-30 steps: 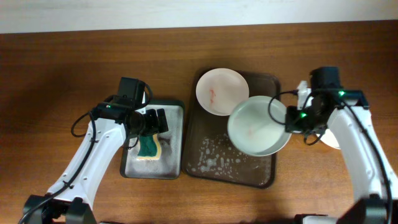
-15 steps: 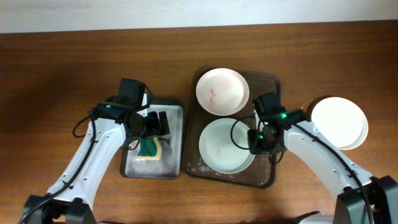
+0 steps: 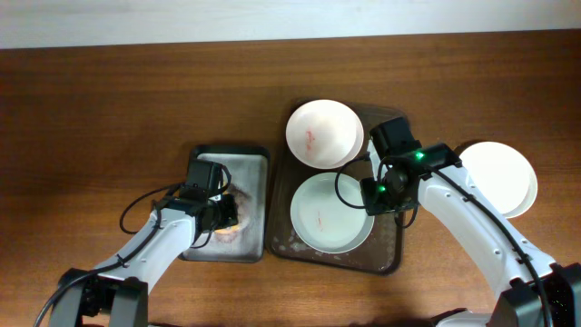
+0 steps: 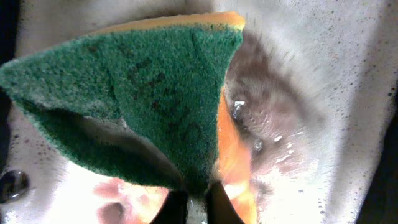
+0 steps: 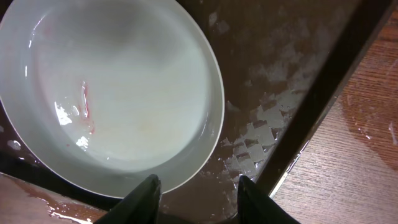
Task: Clean dirty plates on tray and stack at the side
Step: 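Pick up the sponge from the soapy tray with left gripper, then scrub the pale plate with the sponge while right gripper holds it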
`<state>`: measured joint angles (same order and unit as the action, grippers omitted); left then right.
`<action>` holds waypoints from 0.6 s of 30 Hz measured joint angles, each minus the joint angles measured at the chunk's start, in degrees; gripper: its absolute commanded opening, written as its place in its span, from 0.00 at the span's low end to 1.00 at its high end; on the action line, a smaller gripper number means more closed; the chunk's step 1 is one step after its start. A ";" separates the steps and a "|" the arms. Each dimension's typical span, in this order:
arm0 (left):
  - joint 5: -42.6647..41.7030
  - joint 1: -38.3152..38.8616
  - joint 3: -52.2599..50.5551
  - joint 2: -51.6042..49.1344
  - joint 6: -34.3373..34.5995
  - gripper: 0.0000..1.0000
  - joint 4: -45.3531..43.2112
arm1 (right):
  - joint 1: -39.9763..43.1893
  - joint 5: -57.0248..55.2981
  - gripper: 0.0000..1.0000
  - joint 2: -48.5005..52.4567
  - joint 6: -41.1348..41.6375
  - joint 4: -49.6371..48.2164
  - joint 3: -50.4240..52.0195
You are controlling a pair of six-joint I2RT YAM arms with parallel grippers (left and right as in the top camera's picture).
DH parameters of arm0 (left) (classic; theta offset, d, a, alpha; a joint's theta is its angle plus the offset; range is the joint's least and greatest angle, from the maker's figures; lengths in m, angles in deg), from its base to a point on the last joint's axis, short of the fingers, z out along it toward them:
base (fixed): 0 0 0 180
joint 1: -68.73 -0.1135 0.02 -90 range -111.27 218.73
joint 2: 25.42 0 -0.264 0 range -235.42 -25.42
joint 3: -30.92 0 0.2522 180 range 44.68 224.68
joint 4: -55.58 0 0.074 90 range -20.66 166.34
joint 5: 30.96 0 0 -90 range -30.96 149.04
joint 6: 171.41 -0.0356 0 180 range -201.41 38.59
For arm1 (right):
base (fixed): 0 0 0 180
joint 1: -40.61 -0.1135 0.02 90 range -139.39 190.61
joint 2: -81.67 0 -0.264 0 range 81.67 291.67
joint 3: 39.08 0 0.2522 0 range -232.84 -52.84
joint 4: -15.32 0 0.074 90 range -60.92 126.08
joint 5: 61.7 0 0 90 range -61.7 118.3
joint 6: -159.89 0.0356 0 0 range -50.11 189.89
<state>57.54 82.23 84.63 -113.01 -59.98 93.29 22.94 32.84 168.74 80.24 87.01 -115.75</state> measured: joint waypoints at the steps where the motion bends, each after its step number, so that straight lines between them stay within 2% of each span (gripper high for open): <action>1: 0.00 0.00 -0.02 -0.04 0.00 0.00 -0.04 | 0.00 0.00 0.46 0.00 0.17 0.02 0.00; 3: 0.04 0.00 1.14 -0.39 0.00 0.00 2.32 | 0.00 -0.42 0.47 0.00 1.07 -0.22 0.00; 5: 0.07 0.07 5.75 -2.10 -0.09 0.00 9.75 | 0.87 -0.66 0.49 0.00 1.70 -1.09 0.00; 8: 0.02 0.87 19.10 -3.87 -2.71 0.00 23.56 | 4.94 0.33 0.49 2.01 1.38 -1.44 0.00; 12: -3.37 3.41 34.38 -3.67 -4.74 0.00 27.45 | 6.38 6.34 0.44 10.75 -2.97 -2.64 -0.20; 13: -5.25 3.85 34.84 -3.65 -4.81 0.00 27.04 | 6.38 6.93 0.40 12.44 -3.28 -3.52 -0.20; 14: -7.43 4.39 34.86 -3.65 -4.98 0.00 26.84 | 6.40 7.17 0.31 13.53 -3.34 -4.22 -0.20; 15: -9.14 5.22 34.86 -3.72 -5.03 0.00 26.86 | 6.38 7.45 0.16 15.78 -3.48 -5.60 -0.20; 16: -10.19 6.29 34.86 -3.72 -5.03 0.00 26.82 | 6.38 7.58 0.06 17.05 -3.72 -6.43 -0.20; 18: -10.84 9.18 34.86 -3.80 -5.05 0.00 26.36 | 6.40 8.31 0.04 19.32 -3.80 -7.69 -0.33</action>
<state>46.70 91.41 119.49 -116.82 -65.03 119.65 29.34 41.15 188.06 76.43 79.32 -116.08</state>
